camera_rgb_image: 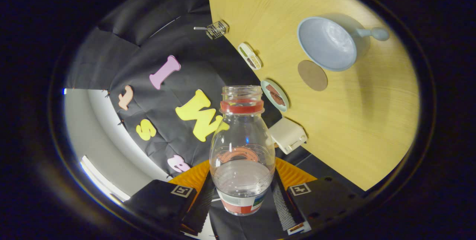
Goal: Take the bottle from table, then pour the juice into the cup, finally place the bottle on the coaster
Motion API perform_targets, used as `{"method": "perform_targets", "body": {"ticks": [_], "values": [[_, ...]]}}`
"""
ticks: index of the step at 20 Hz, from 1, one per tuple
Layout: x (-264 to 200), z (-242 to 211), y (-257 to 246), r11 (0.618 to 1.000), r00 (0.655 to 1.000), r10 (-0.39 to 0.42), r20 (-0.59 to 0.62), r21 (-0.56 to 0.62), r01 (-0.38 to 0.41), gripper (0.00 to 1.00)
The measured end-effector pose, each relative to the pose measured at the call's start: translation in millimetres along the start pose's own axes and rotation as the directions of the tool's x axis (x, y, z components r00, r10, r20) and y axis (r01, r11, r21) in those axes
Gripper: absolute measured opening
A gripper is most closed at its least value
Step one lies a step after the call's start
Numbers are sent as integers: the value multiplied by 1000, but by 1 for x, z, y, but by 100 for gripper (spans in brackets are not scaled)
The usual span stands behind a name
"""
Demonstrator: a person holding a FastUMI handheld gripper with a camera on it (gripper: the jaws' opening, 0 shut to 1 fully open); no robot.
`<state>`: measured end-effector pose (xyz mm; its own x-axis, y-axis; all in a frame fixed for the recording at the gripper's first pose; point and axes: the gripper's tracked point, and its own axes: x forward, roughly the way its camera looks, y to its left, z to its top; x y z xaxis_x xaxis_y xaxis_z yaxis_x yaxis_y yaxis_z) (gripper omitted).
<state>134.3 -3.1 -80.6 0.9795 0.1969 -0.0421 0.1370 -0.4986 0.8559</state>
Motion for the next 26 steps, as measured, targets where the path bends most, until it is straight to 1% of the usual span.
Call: {"method": "perform_targets", "body": {"ticks": [2,4,6,8,10,11,12,13,15,16,18,20,22,24,25,26], "values": [[-2,-7,3,996,1000,-4,13,-93,5,79],[-7,-19,9,972,1000,-12,29,-233,18,79],[-13,-30,15,929,999,0,50,-370,18,79],[-17,-37,16,878,997,11,79,-478,28,78],[-21,-38,10,812,992,12,123,-580,62,78],[-24,-39,7,758,989,10,149,-646,90,78],[-28,-41,3,690,985,5,171,-714,120,77],[-30,-42,-2,609,981,4,194,-779,151,77],[-37,-43,0,479,975,29,219,-859,179,77],[-39,-46,3,413,974,47,221,-892,183,77],[-42,-51,10,269,971,82,224,-943,195,78],[-45,-54,18,128,967,109,228,-968,214,77],[-46,-56,27,-25,966,135,220,-974,225,78],[-40,-52,33,-138,964,145,225,-960,244,78],[-33,-50,35,-184,963,147,225,-951,250,78],[-29,-48,35,-219,963,145,227,-942,255,78]]}}
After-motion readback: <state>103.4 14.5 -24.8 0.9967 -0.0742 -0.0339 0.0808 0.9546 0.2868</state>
